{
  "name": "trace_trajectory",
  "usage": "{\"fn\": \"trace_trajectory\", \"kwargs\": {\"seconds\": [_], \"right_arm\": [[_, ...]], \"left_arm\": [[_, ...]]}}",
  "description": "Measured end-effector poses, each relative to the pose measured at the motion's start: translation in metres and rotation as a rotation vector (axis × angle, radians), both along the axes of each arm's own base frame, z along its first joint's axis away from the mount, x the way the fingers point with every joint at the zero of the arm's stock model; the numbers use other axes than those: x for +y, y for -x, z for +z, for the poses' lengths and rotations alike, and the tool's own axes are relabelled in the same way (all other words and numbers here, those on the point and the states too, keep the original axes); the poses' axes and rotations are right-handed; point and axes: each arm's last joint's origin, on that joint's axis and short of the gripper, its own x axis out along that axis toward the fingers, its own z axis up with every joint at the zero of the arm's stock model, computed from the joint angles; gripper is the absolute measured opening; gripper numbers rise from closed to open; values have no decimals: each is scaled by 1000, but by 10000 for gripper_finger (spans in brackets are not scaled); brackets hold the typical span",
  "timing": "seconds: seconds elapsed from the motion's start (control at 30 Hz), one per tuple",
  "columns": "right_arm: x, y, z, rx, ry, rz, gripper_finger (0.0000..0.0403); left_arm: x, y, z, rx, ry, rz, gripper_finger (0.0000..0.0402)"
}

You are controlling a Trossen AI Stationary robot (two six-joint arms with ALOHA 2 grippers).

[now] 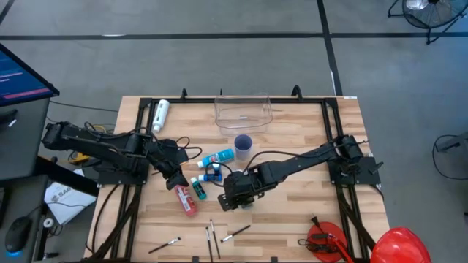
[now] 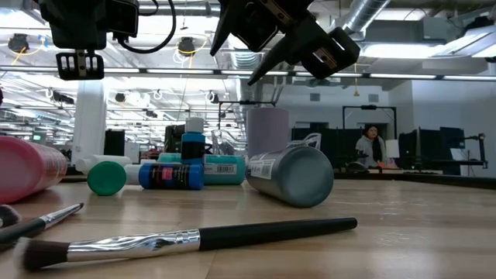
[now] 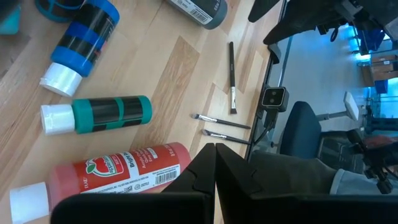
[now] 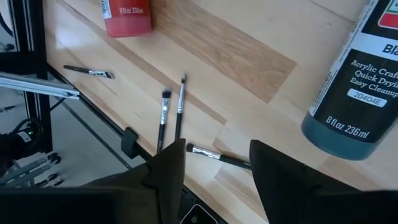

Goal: Pick & Place Paint Supplies
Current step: Put the black paint bottle into the transparent bin

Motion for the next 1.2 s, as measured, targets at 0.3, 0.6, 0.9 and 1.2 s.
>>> {"fn": "trace_trajectory", "kwargs": {"seconds": [0.3,0.6,0.9,1.2], "right_arm": [[-1,5,-3,55,15,-1,161],[-3,10,-6,128,29,-18,147],[-5,16,-8,197,35,-48,145],[-5,16,-8,194,35,-47,158]], "left_arm": [[0,0,0,-1,0,0,2],[0,0,0,-1,0,0,2],[0,0,0,-6,1,0,2],[0,-1,1,-11,1,0,2]]}}
